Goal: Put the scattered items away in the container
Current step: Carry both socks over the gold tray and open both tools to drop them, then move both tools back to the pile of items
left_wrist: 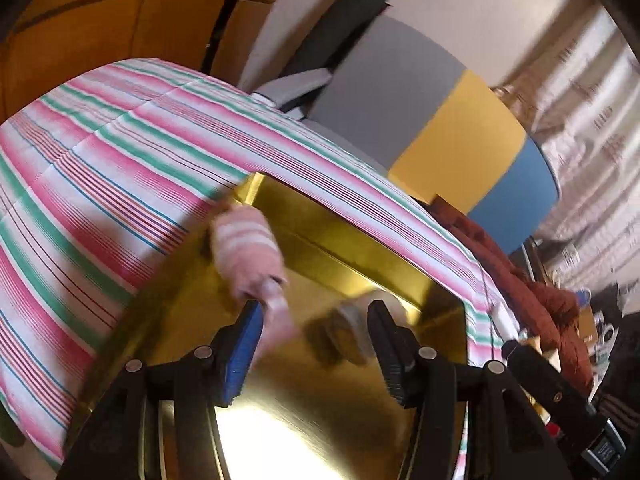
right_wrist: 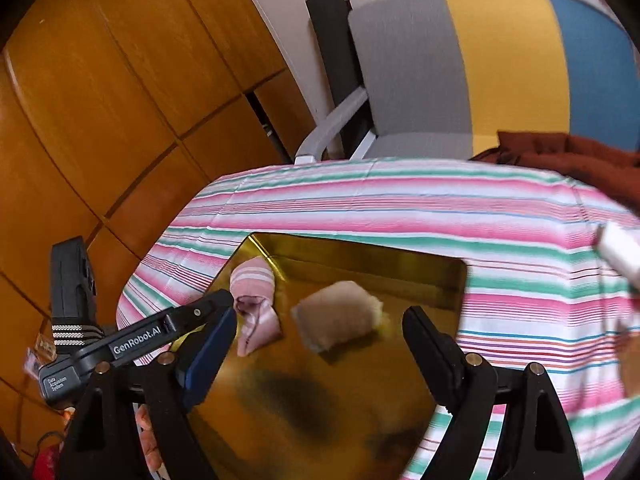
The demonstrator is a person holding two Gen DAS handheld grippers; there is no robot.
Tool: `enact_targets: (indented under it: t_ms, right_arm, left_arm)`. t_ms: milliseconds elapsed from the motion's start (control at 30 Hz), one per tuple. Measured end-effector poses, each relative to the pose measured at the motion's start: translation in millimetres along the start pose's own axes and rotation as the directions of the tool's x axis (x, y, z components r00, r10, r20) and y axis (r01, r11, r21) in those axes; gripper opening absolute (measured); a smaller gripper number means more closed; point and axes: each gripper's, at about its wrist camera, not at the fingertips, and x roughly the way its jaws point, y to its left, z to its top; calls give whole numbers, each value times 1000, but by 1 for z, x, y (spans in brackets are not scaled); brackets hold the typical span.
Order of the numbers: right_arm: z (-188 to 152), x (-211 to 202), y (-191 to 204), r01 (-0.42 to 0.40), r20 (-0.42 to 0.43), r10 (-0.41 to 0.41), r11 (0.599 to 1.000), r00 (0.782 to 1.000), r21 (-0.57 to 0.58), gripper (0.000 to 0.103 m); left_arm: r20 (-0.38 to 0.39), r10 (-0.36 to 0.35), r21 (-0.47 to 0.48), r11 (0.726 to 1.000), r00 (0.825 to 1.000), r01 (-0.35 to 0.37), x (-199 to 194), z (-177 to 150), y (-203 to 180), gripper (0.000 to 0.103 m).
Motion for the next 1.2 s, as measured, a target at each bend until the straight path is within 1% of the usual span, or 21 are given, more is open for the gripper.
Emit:
enact_targets:
  t_ms: [167,300,433,533,633,667,700,767,900,933,967,1033,1133,1200]
  right_arm:
    - [-12,-27,-13,23,19,-22,1000,1000,-9,85]
    - [-28,-49,-32,72,31,-72,997,997,-20,85]
    - [-43,-72,-58,124,51,-124,992,991,5,86]
    - [-54,-89,-77,144,53,-145,989,988,22,84]
    - [-65,-105,-105,183,43,-186,981,982,68,84]
    - [-69,-111,-113,199,38,-203,976,979,85,84]
    - [-73,-116,-126,226,27,-230,968,973,109,84]
    - [-81,-127,-150,279,-2,-282,947,959,159,84]
    - [-95,-147,-198,373,-80,-365,892,927,256,84]
    - [-99,-152,-212,410,-108,-396,868,912,280,84]
    - [-102,-155,-218,428,-124,-410,856,904,290,84]
    - [-108,-161,-240,474,-168,-443,818,881,327,84]
    - [-115,-167,-261,507,-205,-464,787,862,352,84]
    - [-118,-167,-271,520,-227,-467,773,854,363,87]
  left_arm:
    - [-20,-29,35,999,999,30,-1,-15,-23,55]
    - [-46,-47,77,996,998,51,-4,-34,-44,55]
    - [-72,-71,120,990,995,79,-6,-52,-65,55]
    - [-94,-97,138,984,991,110,-5,-62,-78,56]
    - [-109,-129,171,974,986,146,-7,-72,-97,57]
    - [-111,-134,182,971,985,153,-8,-74,-102,59]
    - [-112,-141,197,967,984,161,-9,-78,-108,63]
    - [-113,-155,232,956,981,178,-11,-84,-121,66]
    - [-136,-173,272,940,975,205,-9,-97,-142,66]
    - [-148,-174,275,938,974,209,-7,-99,-146,66]
    - [-162,-174,276,937,971,213,-4,-103,-150,66]
    - [-191,-173,278,934,966,223,2,-110,-159,66]
    - [-211,-164,301,927,964,224,6,-119,-169,66]
    - [-219,-155,327,918,963,223,6,-124,-175,66]
